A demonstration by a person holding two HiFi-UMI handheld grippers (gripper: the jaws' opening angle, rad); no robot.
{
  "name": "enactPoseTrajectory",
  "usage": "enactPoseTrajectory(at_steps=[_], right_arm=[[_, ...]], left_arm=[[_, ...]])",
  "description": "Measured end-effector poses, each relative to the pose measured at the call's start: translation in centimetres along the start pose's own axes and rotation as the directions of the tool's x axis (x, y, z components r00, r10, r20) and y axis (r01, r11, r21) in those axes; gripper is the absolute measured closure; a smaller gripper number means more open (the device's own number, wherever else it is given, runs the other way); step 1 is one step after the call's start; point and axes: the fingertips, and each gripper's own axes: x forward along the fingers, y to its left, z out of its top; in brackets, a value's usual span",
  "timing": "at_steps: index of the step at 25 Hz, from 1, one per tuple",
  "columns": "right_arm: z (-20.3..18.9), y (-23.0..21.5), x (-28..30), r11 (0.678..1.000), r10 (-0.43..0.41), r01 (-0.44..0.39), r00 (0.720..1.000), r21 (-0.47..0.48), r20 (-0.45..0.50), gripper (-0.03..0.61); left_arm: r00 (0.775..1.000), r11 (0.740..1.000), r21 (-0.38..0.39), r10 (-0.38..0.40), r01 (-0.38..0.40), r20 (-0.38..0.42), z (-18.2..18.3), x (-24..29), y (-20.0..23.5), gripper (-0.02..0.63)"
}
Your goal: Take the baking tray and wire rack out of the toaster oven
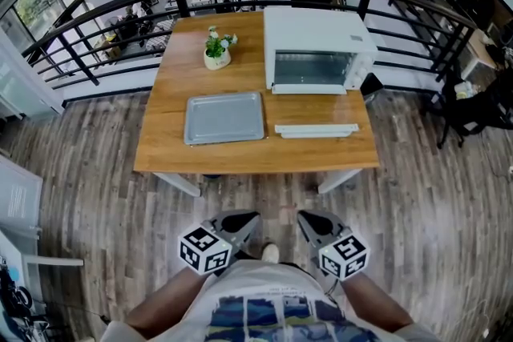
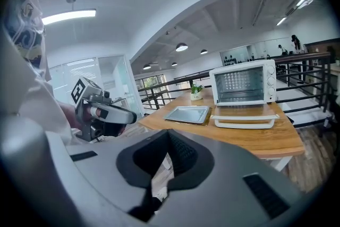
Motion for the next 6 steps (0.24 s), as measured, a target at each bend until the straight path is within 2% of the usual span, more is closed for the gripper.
enactPoseTrajectory(at_steps=[6], right_arm=[[-0.45, -0.38, 0.03, 1.000, -0.013, 0.013, 1.000, -0.004, 0.007, 0.578]], left_arm=[[1.000, 1.000, -0.001, -0.011, 0.011, -0.009, -0.93, 0.39, 0.16, 0.609]])
